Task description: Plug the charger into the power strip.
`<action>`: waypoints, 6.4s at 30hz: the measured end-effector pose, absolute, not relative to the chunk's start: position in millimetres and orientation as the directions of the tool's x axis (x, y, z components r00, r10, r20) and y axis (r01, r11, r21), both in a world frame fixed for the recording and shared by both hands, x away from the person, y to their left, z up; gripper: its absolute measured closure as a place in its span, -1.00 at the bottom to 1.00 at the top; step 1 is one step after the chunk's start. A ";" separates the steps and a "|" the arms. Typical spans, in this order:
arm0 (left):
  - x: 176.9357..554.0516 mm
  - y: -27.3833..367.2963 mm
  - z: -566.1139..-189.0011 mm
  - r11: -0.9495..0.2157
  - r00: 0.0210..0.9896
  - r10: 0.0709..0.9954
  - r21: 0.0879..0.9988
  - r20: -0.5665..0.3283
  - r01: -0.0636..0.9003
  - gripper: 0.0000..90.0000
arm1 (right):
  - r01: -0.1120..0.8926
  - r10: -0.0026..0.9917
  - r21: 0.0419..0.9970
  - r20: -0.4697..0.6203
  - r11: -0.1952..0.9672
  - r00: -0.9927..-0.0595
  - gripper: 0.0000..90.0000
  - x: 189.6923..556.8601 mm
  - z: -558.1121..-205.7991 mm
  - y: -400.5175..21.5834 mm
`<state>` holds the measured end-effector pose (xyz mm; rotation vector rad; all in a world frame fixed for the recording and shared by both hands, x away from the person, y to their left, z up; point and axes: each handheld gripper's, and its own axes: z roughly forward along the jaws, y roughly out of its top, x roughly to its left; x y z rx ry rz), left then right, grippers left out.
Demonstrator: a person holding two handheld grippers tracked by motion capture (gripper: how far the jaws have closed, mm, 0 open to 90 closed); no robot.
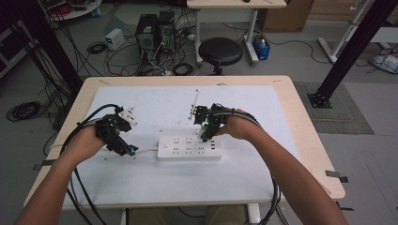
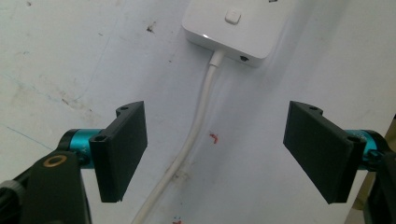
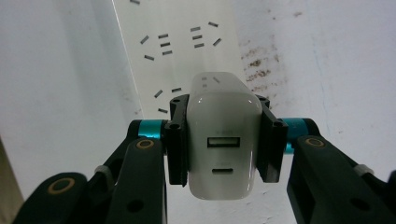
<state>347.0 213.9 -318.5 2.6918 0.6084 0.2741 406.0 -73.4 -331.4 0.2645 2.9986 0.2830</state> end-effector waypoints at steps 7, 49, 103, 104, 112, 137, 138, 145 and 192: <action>348.5 218.8 -321.9 -0.835 0.885 0.455 0.394 0.101 0.385 -0.52 | 0.091 0.109 0.160 -0.113 0.983 -0.988 0.38 407.3 -341.0 -62.9; 348.6 229.1 -333.4 -0.820 0.875 0.478 0.395 0.077 0.414 -0.52 | -0.026 -0.017 0.099 -0.087 0.995 -0.996 0.39 418.1 -364.3 -48.1; 354.4 231.4 -339.9 -0.811 0.875 0.480 0.409 0.059 0.417 -0.52 | 0.001 0.001 -0.012 -0.048 1.000 -0.999 0.38 425.5 -378.1 -33.6; 354.7 232.5 -340.0 -0.811 0.875 0.481 0.409 0.058 0.419 -0.52 | -0.002 -0.002 0.000 -0.039 1.000 -0.999 0.38 427.0 -377.9 -35.2; 355.4 238.8 -344.2 -0.807 0.870 0.491 0.404 0.051 0.431 -0.52 | 0.109 0.106 0.223 0.024 0.969 -0.994 -0.40 436.7 -365.8 -64.0; 344.1 229.4 -342.5 -0.808 0.875 0.478 0.425 0.069 0.408 -0.52 | 0.285 0.335 0.425 -0.045 0.859 -0.941 -0.98 418.5 -308.4 -120.5; 343.4 229.3 -342.3 -0.806 0.874 0.481 0.427 0.070 0.409 -0.52 | 0.297 0.352 0.432 -0.051 0.852 -0.935 -0.99 416.7 -304.4 -123.7; 341.1 231.3 -338.5 -0.784 0.850 0.518 0.449 0.094 0.428 -0.52 | 0.309 0.391 0.481 -0.078 0.821 -0.917 -0.98 402.8 -281.8 -148.7; 343.3 244.1 -344.2 -0.697 0.747 0.649 0.506 0.145 0.508 -0.52 | 0.560 0.666 0.504 -0.041 0.658 -0.745 -0.98 356.3 -324.1 -265.3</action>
